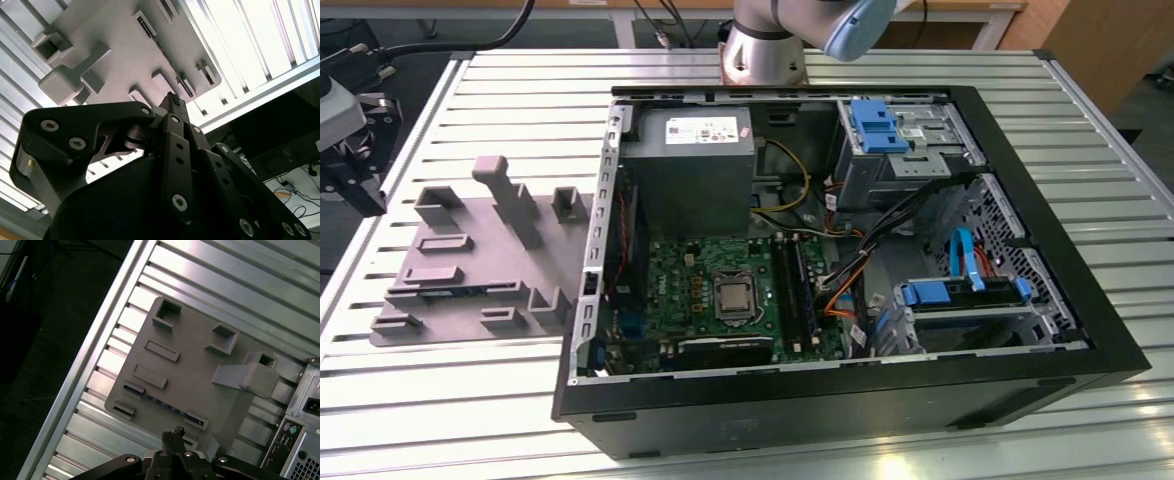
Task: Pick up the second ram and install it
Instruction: 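Pick up the second ram and move it above second insertion slot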
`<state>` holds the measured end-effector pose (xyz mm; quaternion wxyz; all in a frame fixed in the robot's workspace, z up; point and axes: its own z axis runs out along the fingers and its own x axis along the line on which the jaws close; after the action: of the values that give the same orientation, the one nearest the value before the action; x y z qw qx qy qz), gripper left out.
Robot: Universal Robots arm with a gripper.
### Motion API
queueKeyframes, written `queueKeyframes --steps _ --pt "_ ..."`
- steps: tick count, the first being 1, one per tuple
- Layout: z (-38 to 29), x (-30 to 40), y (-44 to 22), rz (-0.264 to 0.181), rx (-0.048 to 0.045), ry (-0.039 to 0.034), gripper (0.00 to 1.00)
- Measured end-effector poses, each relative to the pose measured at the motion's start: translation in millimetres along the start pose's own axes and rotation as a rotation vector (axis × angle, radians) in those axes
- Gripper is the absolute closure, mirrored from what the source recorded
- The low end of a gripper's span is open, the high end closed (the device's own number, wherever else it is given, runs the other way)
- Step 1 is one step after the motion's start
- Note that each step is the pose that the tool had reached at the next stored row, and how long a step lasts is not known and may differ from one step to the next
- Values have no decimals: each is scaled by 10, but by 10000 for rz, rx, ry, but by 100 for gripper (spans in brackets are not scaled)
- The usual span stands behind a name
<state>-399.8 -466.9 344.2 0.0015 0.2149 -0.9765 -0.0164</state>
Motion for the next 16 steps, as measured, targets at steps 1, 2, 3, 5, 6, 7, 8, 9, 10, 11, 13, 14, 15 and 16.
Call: queueKeyframes --steps 1,2,3,5,6,7,8,9,10,11,13,14,15,16 --pt "0 0 0 -1 0 0 89" --pt "0 0 0 -4 0 1 89" --pt "0 0 0 -5 0 1 89" --pt "0 0 0 -36 0 2 89" --pt "0 0 0 -135 -1 5 89" --pt "1 0 0 -294 -1 10 89" --pt "2 0 0 -472 -2 15 89" --pt "2 1 1 -651 -3 22 89" --pt "3 1 1 -831 -3 28 89" --pt "4 1 1 -1010 -4 34 89" --pt "6 1 1 -1376 -5 46 89" --pt "7 1 1 -1555 -6 51 89" --pt "8 1 0 -1729 -7 57 89" --pt "9 1 0 -1901 -8 63 89"
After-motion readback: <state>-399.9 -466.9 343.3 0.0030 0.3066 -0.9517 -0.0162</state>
